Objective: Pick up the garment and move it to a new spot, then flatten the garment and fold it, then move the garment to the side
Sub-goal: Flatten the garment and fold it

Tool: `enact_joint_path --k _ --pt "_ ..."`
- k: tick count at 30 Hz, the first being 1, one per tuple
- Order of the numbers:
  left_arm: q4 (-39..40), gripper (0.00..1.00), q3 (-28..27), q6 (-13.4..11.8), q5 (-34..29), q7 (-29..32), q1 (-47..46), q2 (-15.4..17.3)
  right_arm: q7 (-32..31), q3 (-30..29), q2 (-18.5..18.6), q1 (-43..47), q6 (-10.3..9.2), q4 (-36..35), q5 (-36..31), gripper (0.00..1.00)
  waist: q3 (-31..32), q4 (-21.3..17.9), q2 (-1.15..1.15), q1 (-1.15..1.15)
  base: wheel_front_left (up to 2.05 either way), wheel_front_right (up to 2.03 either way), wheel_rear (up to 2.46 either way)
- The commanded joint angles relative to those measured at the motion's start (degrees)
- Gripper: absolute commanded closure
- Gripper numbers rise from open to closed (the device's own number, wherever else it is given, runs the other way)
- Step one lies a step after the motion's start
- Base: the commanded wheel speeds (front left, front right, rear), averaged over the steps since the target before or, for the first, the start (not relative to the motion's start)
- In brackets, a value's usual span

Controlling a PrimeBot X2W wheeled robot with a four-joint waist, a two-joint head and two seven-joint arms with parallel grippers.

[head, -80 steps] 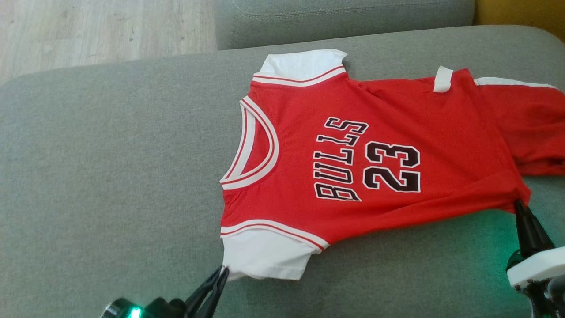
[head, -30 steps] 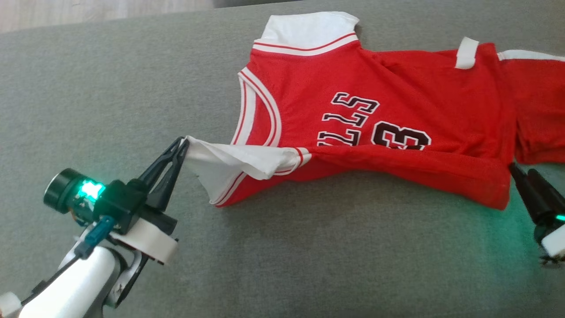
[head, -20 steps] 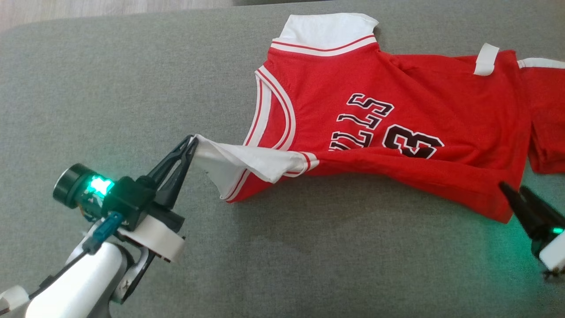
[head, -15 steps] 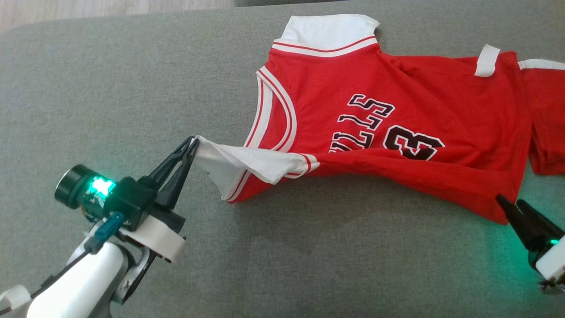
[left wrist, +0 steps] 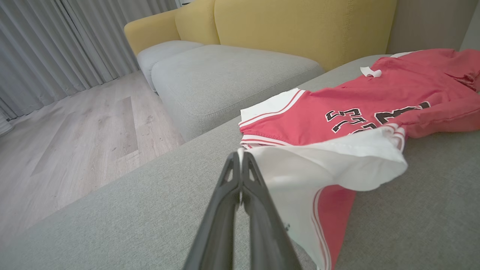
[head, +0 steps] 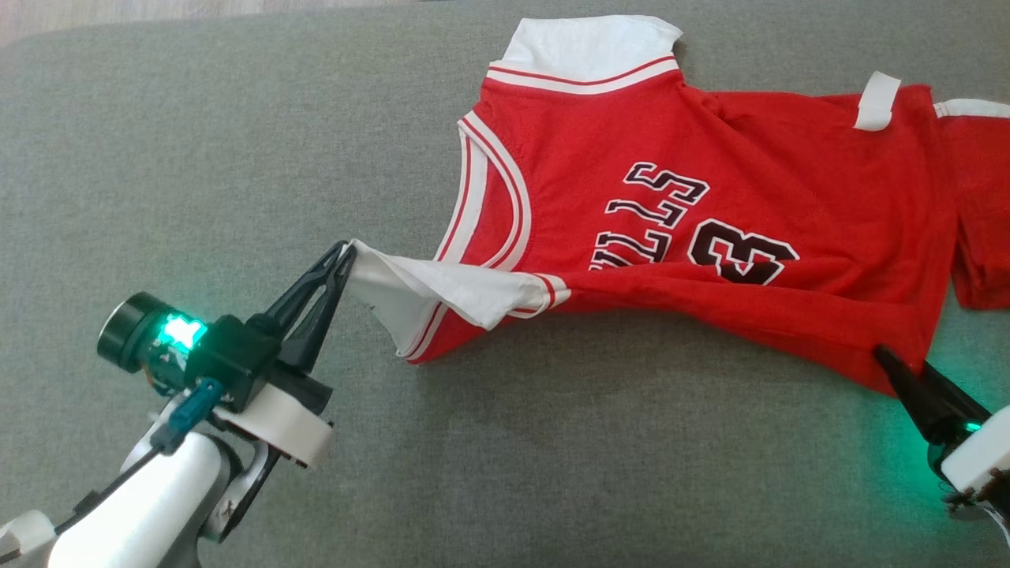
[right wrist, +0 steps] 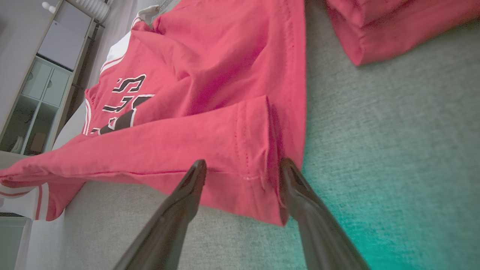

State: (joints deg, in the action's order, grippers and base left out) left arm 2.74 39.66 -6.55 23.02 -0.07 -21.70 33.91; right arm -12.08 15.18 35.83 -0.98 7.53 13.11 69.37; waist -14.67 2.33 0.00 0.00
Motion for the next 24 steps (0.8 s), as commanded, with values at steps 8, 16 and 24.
enact_joint_path --k 8,16,24 --pt "1.56 1.00 -2.40 -0.57 0.29 -0.13 -2.61 2.16 2.08 2.09 2.94 -0.20 -0.04 -1.73 2.50 0.02 0.53 0.13 0.00 0.00 0.00 0.00 0.00" --pt "1.84 1.00 -2.63 -1.22 0.70 -0.33 -1.92 2.68 3.39 3.04 4.39 1.90 -0.04 -3.01 4.03 0.58 1.13 -0.14 0.00 0.00 0.00 0.00 0.00" --pt "1.86 1.00 -2.72 -1.49 1.13 -0.54 -1.84 2.85 4.33 4.45 4.81 1.03 -0.04 -3.98 4.75 1.00 1.42 -0.40 0.00 0.00 0.00 0.00 0.00"
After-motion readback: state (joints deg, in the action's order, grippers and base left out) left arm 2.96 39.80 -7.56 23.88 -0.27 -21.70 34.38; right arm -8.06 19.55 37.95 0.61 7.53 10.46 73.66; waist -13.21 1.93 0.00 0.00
